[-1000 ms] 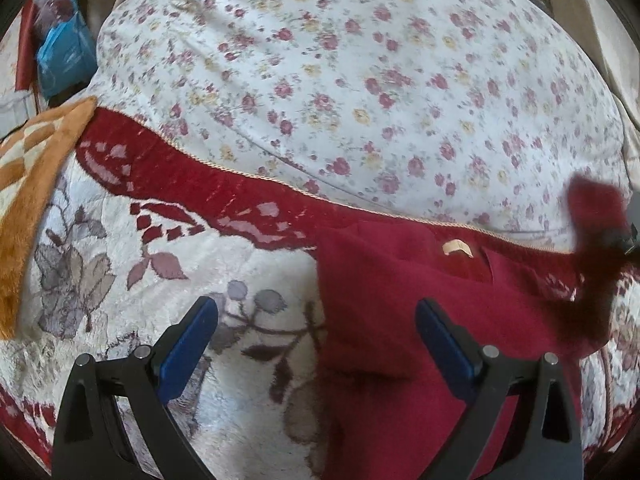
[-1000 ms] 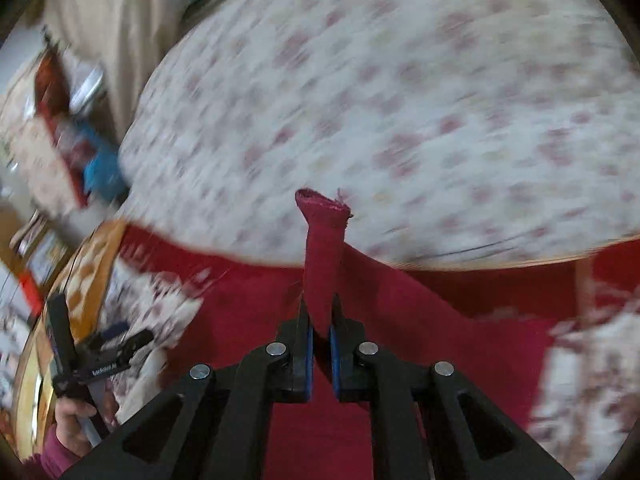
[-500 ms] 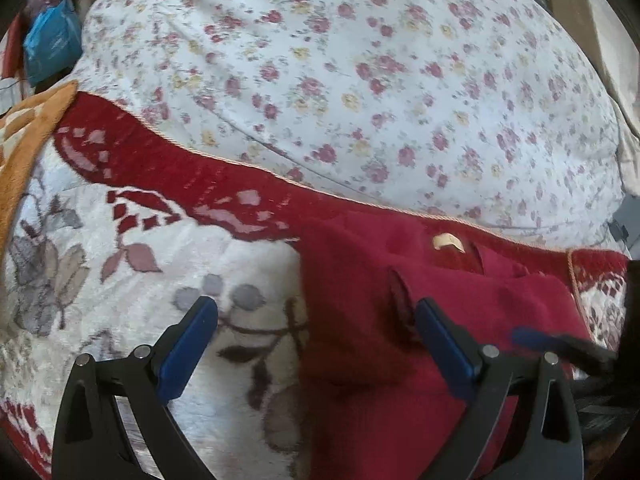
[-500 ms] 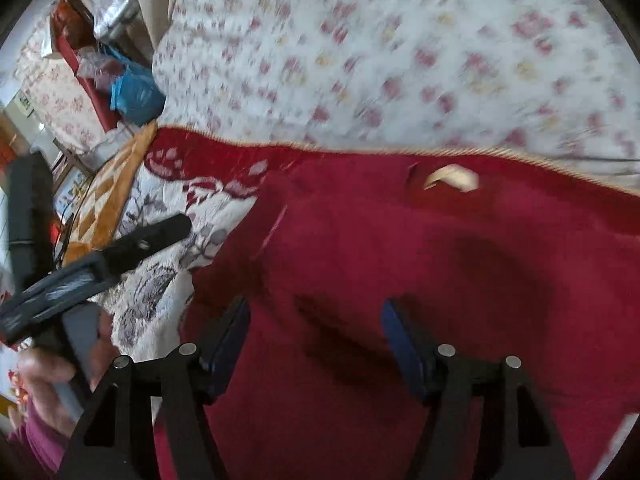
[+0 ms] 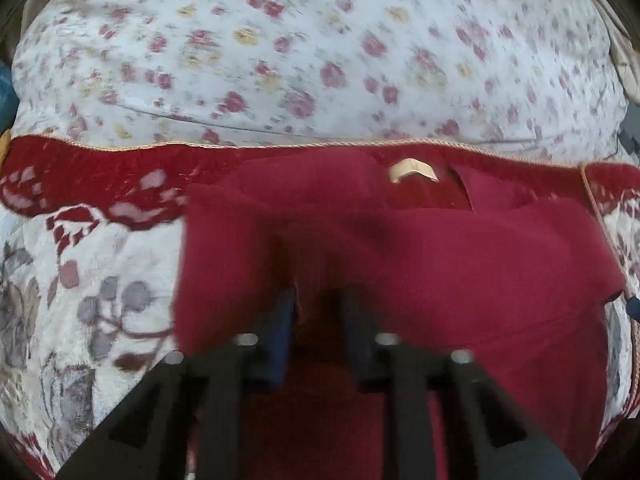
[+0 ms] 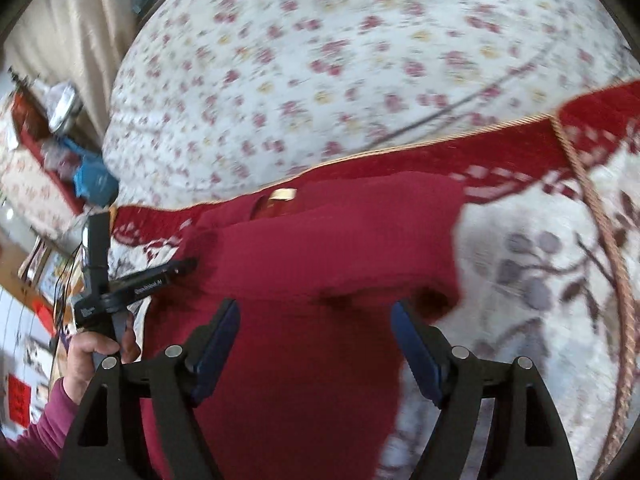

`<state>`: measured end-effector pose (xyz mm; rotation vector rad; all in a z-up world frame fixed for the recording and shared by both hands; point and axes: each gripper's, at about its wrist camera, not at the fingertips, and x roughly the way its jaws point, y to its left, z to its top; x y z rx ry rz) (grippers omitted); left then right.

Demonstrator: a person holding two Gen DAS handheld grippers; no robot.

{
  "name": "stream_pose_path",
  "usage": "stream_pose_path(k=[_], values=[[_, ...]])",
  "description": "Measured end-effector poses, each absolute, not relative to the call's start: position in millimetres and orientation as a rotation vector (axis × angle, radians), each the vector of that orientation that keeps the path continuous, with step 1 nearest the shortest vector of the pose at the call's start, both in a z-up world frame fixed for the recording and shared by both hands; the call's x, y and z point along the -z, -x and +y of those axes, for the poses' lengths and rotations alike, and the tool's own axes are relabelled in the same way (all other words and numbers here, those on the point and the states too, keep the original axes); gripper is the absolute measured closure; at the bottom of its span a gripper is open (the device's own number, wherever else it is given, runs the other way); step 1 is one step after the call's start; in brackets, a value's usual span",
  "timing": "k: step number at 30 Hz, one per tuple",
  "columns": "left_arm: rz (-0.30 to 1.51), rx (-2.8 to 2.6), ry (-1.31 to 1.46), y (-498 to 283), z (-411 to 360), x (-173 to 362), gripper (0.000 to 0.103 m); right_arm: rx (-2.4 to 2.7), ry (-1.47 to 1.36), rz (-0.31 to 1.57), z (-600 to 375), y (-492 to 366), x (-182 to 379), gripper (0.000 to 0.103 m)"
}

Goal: Fold small clothes

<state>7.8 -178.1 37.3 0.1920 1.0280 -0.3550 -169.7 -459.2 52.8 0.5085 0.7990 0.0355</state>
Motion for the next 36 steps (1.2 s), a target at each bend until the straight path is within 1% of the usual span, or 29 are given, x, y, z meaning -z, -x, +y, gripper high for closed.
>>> stream_pose_path(k=[1,2,5,6,8,13,17,18,19,20,21,22,23,24,25,26,28,30,33,34,36], values=[[1.017,0.359,-0.201,-8,-181,-42,0.092,-0.023,-0.514,0.796,-465,172,-54,0.021],[1.012,0.37,-0.192,-9,-180,-48,0.097,-0.006,-0.517,0.785,-470,174,-55,0.021],[0.983,0.416,-0.076,-15,-161,-76,0.097,0.049,-0.51,0.763,-484,177,-60,0.019],[0.967,0.416,-0.052,-15,-153,-84,0.097,0.066,-0.507,0.766,-488,176,-60,0.017],[0.947,0.394,-0.043,-13,-136,-92,0.097,0.089,-0.504,0.79,-493,170,-58,0.017],[0.979,0.354,-0.036,-10,-111,-78,0.097,0.082,-0.514,0.803,-487,158,-50,0.016],[1.015,0.34,-0.016,-14,-107,-56,0.097,0.127,-0.395,0.842,-467,137,-41,0.017],[1.011,0.33,-0.019,-13,-108,-52,0.097,0.151,-0.342,0.867,-462,132,-37,0.024],[1.006,0.321,-0.03,-12,-109,-50,0.096,0.195,-0.28,0.906,-458,127,-30,0.036],[1.006,0.319,-0.037,-12,-109,-48,0.095,0.243,-0.228,0.967,-456,124,-20,0.039],[1.009,0.324,-0.039,-13,-109,-46,0.093,0.243,-0.223,1.011,-457,126,-12,0.039],[1.007,0.328,-0.041,-12,-108,-44,0.087,0.226,-0.237,1.022,-458,131,-9,0.039],[1.001,0.324,-0.042,-12,-106,-44,0.076,0.218,-0.241,1.022,-460,138,-10,0.039],[0.995,0.316,-0.039,-12,-104,-44,0.069,0.214,-0.239,1.024,-461,141,-12,0.039],[0.992,0.307,-0.028,-13,-102,-44,0.055,0.209,-0.242,1.028,-462,144,-17,0.039],[0.989,0.303,-0.011,-14,-99,-45,0.05,0.205,-0.252,1.014,-464,145,-23,0.039],[0.99,0.306,0.019,-16,-97,-46,0.05,0.211,-0.264,0.945,-467,144,-39,0.039],[0.985,0.299,0.01,-15,-98,-46,0.048,0.205,-0.253,0.89,-467,132,-52,0.039],[0.969,0.277,-0.028,-12,-102,-45,0.043,0.155,-0.254,0.873,-461,102,-50,0.039],[0.97,0.275,-0.038,-12,-104,-44,0.043,0.15,-0.246,0.887,-459,90,-45,0.049],[0.977,0.272,-0.067,-12,-108,-39,0.041,0.202,-0.21,0.943,-460,70,-25,0.063]])
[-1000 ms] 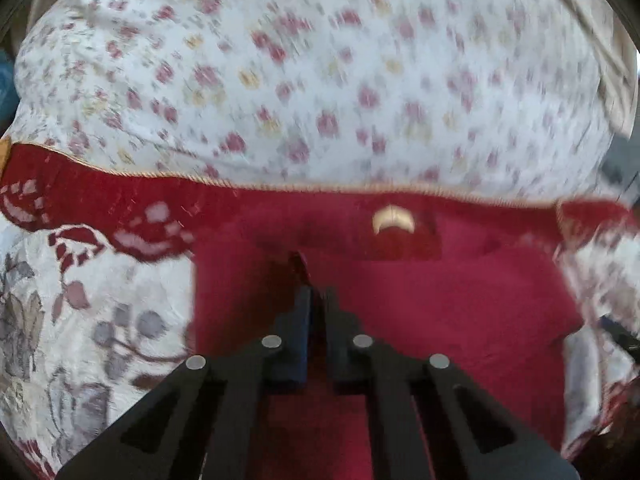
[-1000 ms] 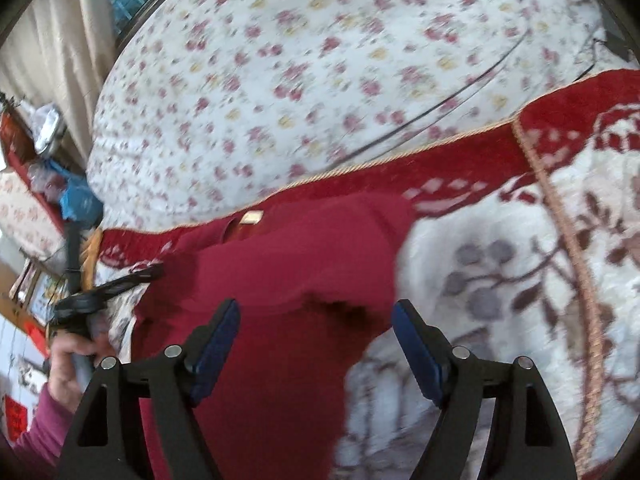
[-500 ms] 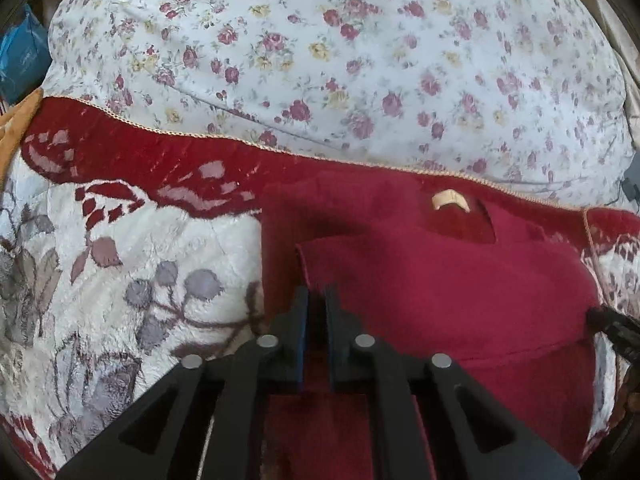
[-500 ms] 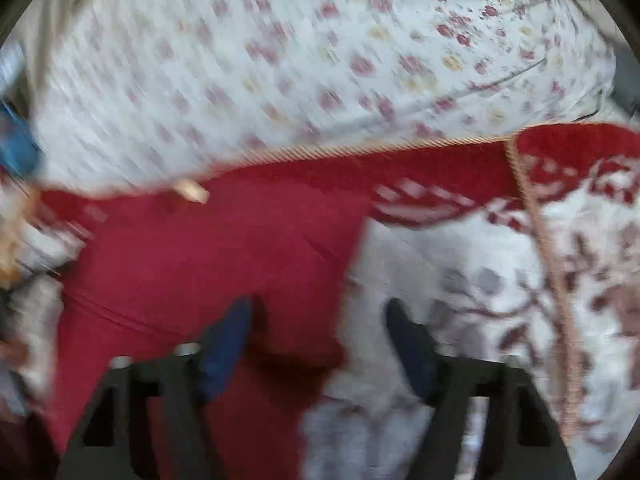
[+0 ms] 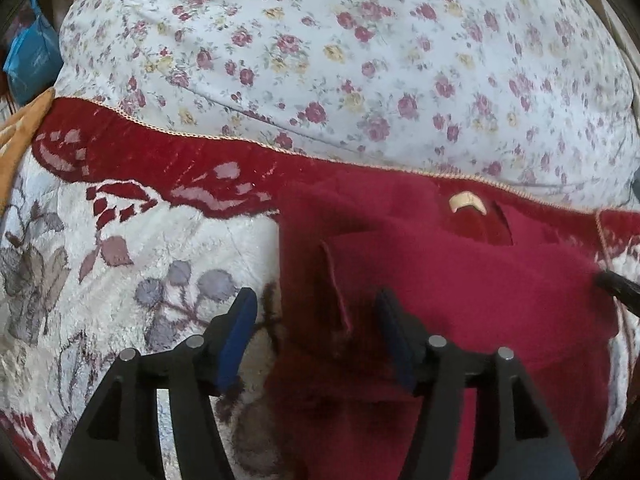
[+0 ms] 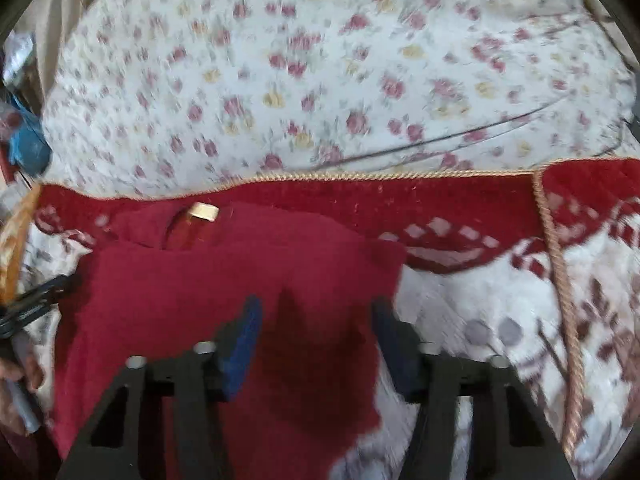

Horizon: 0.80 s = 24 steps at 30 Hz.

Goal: Fold small clothes

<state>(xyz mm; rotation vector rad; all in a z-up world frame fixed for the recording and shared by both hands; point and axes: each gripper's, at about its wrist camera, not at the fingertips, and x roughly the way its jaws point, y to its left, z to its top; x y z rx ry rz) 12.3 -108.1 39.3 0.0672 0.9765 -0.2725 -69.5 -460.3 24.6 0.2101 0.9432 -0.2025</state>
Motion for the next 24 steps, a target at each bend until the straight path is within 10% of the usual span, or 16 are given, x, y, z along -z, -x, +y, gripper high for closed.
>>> stream_pose_path(k=[24], values=[[0.933,0.211,-0.145,-2,-113,-33,0.027,0.191,-0.314,0.859,-466,121,-46,0.048]])
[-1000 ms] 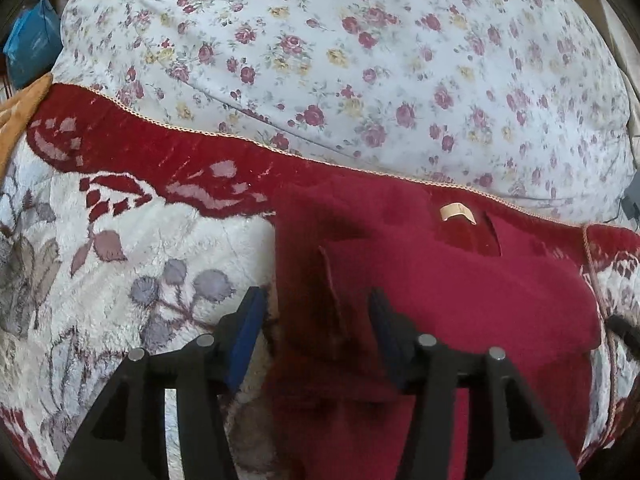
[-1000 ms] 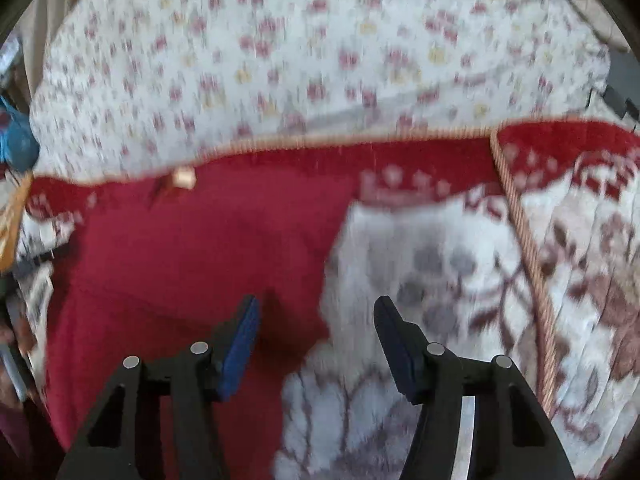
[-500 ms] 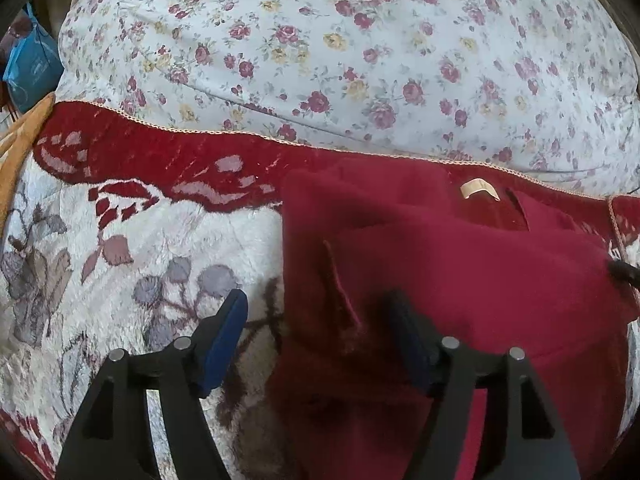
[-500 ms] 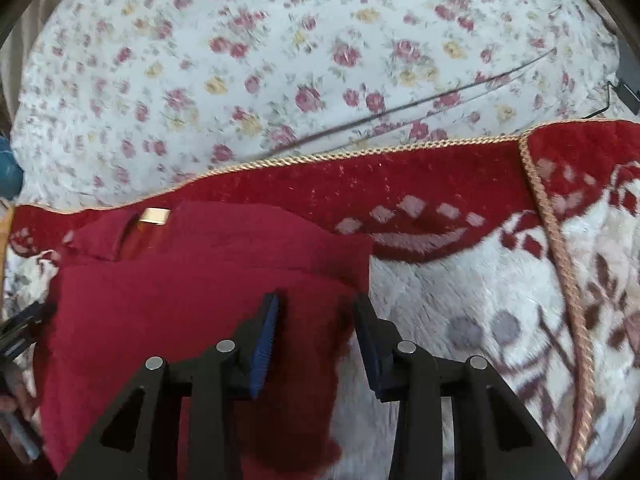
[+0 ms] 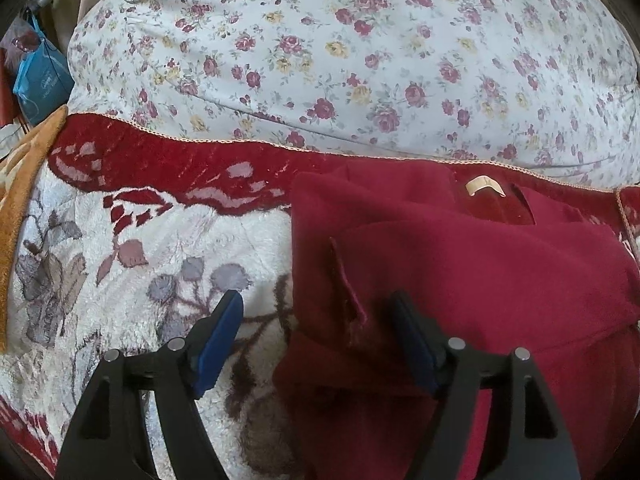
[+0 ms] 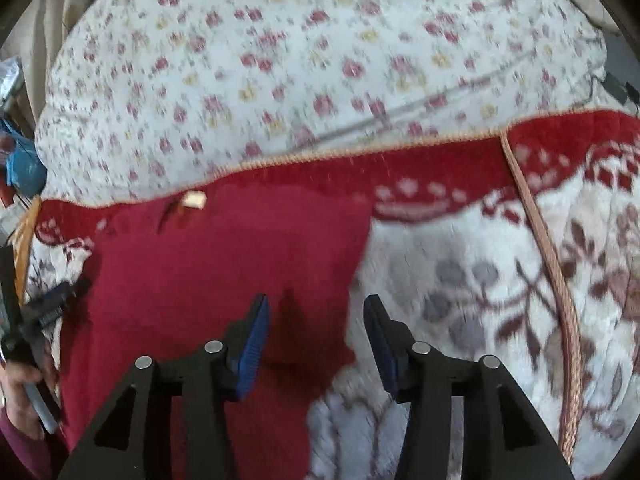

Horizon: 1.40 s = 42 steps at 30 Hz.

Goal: Fold small clothes

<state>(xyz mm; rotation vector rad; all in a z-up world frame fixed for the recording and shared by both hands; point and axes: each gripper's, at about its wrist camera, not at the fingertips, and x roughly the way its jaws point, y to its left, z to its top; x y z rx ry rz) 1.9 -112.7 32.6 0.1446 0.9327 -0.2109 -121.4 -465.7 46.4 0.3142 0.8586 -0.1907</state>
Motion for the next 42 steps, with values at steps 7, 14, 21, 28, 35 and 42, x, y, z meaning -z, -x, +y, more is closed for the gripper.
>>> stream_pose_path(k=[7,14,21,28,35,42], values=[[0.93,0.207,-0.15,-3,-112,-31,0.024,0.248,-0.266,0.932,-470,71,-11,0.048],[0.929,0.205,-0.149,-5,-112,-31,0.023,0.239,-0.377,0.9,-481,99,-21,0.039],[0.927,0.207,-0.139,10,-108,-41,0.023,0.222,-0.382,0.958,-469,130,-10,0.033],[0.918,0.217,-0.164,50,-98,-58,0.023,0.215,-0.396,0.928,-466,173,-31,0.032],[0.919,0.223,-0.195,95,-85,-65,0.023,0.112,-0.359,0.953,-434,205,-36,0.026],[0.911,0.237,-0.182,128,-71,-74,0.022,0.088,-0.376,0.983,-423,231,-31,0.025]])
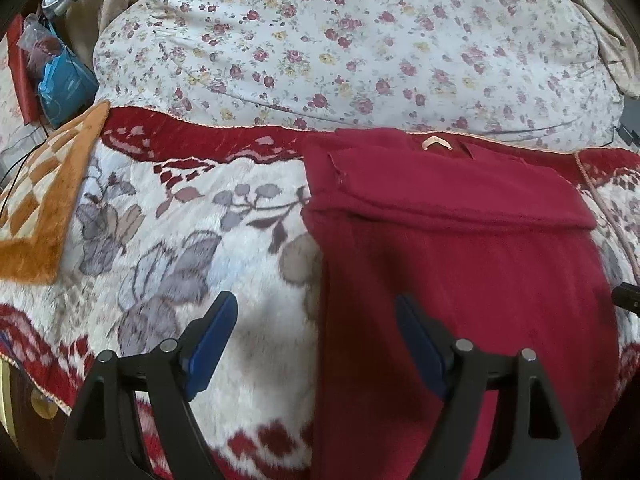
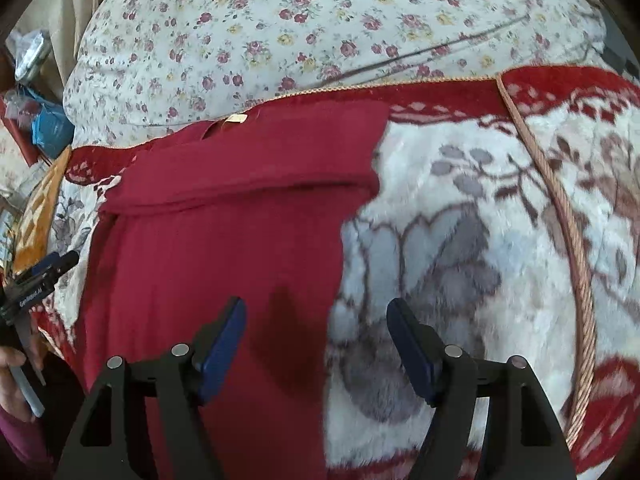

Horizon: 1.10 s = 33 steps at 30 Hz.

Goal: Fold small clothes

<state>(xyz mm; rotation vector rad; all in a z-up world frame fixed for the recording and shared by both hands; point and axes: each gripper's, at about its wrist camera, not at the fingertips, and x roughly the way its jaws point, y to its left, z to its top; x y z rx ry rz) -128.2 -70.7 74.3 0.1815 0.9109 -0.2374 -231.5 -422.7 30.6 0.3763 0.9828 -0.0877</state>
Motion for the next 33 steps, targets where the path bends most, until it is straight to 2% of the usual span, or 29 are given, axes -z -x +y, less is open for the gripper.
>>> stream_pose_path(k=[15,33], values=[[0.932,0.25,-0.176,157,-58,-68,0.021,0.068,-0.358,1.013,-402,250,-25,0.022],[0.973,0.258,-0.136,155,-56,-55,0.021,0.08,-0.35,1.015,-396,242,-27,0.019]])
